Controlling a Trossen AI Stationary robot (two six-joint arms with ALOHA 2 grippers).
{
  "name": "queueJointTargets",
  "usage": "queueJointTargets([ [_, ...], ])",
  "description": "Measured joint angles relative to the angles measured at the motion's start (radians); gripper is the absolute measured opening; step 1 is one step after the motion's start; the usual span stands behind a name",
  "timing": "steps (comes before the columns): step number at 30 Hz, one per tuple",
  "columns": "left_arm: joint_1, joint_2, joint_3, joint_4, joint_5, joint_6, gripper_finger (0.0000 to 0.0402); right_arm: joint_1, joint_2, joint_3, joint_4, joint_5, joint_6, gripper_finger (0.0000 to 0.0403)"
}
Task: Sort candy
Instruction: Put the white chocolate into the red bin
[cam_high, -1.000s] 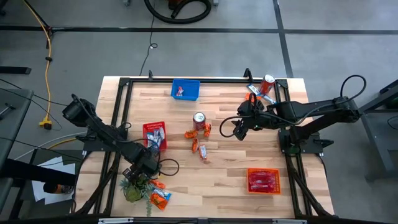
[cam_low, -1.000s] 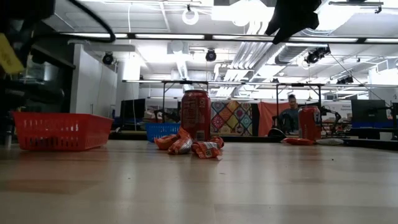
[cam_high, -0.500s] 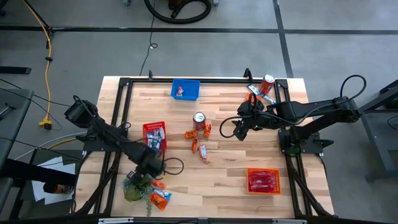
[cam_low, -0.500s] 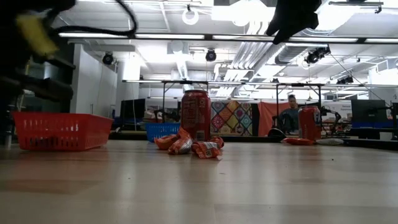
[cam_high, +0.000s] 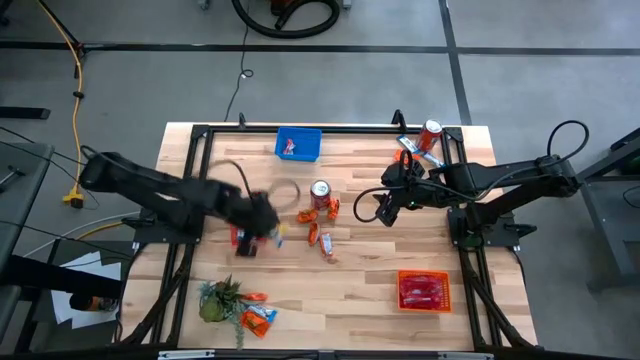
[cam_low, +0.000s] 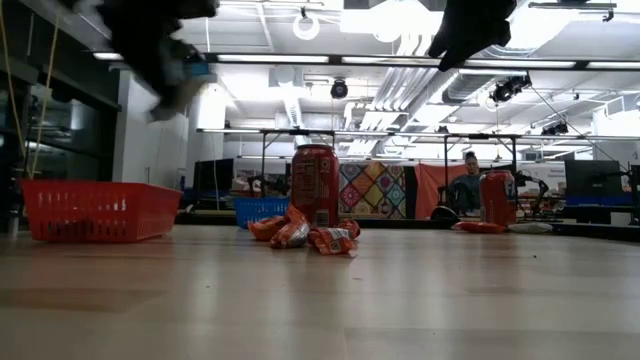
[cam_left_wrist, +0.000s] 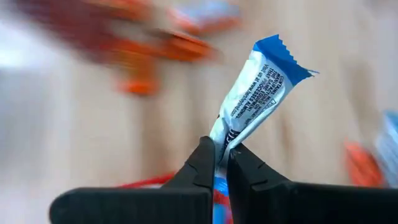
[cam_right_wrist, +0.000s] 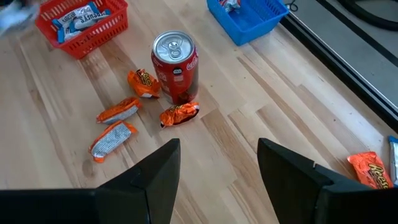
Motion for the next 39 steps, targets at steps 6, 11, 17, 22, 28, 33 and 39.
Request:
queueJointTargets([
  [6, 0.127, -0.142, -0.055, -0.013, -0.137, -0.356, 0.0, 0.0, 0.0, 0.0, 0.001, 0.012, -0.008, 0.0209],
  [11, 0.11, -0.214, -0.192, -0.026, -0.14, -0.695, 0.0, 0.0, 0.0, 0.0, 0.001, 0.011, -0.01, 0.0209],
  [17, 0.011, -0.228, -0.346, -0.024, -0.137, -1.053, 0.0, 0.0, 0.0, 0.0, 0.002, 0.011, -0.009, 0.0209],
  [22, -0.044, -0.228, -0.365, -0.028, -0.189, -1.21, 0.0001, 0.0, 0.0, 0.0, 0.002, 0.011, -0.01, 0.0209],
  [28, -0.048, -0.228, -0.365, -0.059, -0.258, -1.347, 0.0001, 0.0, 0.0, 0.0, 0.002, 0.011, -0.008, 0.0209],
  [33, -0.048, -0.228, -0.365, -0.06, -0.271, -1.392, 0.0001, 0.0, 0.0, 0.0, 0.003, 0.01, -0.007, 0.0209],
  [39, -0.048, -0.227, -0.365, -0.069, -0.271, -1.436, 0.0001, 0.0, 0.0, 0.0, 0.003, 0.01, -0.007, 0.0209],
])
